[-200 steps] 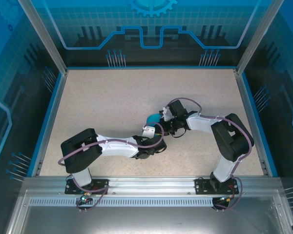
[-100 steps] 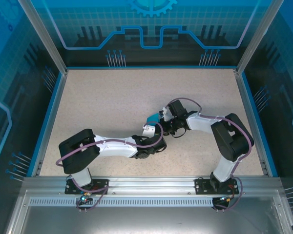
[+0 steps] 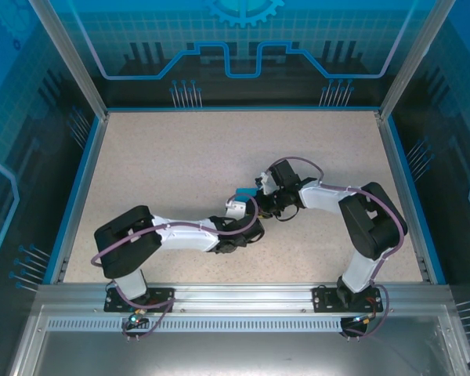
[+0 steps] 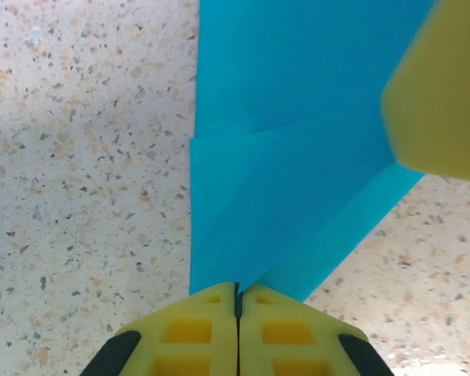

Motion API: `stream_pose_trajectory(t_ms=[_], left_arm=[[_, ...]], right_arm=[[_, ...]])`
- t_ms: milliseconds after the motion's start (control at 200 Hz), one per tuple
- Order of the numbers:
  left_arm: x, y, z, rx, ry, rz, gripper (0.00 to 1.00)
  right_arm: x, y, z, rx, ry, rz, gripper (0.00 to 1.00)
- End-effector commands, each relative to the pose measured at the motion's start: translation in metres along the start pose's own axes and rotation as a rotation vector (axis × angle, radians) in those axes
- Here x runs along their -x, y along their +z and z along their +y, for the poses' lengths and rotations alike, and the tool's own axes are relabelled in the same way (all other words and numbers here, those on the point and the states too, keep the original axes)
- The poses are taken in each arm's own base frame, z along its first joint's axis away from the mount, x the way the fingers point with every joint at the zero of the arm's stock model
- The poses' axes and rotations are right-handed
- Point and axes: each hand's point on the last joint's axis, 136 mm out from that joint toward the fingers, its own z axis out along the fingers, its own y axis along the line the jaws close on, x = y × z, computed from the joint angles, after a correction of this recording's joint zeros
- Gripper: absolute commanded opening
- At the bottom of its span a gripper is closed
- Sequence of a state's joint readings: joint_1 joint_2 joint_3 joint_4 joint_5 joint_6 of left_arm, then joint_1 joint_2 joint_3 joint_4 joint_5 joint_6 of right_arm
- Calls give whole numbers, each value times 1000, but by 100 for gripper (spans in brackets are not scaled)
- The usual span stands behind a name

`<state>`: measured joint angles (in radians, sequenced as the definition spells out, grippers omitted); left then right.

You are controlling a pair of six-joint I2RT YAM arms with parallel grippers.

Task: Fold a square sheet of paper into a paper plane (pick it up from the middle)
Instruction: Fourth fold the wing at the center of the table.

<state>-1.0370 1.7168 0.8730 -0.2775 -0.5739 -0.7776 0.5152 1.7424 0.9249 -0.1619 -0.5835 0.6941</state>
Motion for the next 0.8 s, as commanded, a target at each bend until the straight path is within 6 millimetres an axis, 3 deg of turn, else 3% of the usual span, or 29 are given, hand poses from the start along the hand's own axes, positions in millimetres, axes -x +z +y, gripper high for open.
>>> stream_pose_trajectory(t_ms=[0,175,225,395,545,795], left_arm=[[3,-6,-8,-121,-22,12,6],[9,-9,-14,-330,-106,56,5],[11,-10,-13,-380,-128,70,5],[14,-10,-16,-519,-162,130,6],[10,-2,-15,-590,-232,181,6],[6,10,-7,-617,-310,222,5]], right_arm=[[5,-20,11,13,-25,-35,24],[8,-50,13,15,-49,-117,38],[-1,-54,4,0,-42,-125,41],[-7,-68,7,14,-70,-170,48],[-12,-62,10,33,-75,-159,46],[-11,-31,21,56,-88,-110,31]])
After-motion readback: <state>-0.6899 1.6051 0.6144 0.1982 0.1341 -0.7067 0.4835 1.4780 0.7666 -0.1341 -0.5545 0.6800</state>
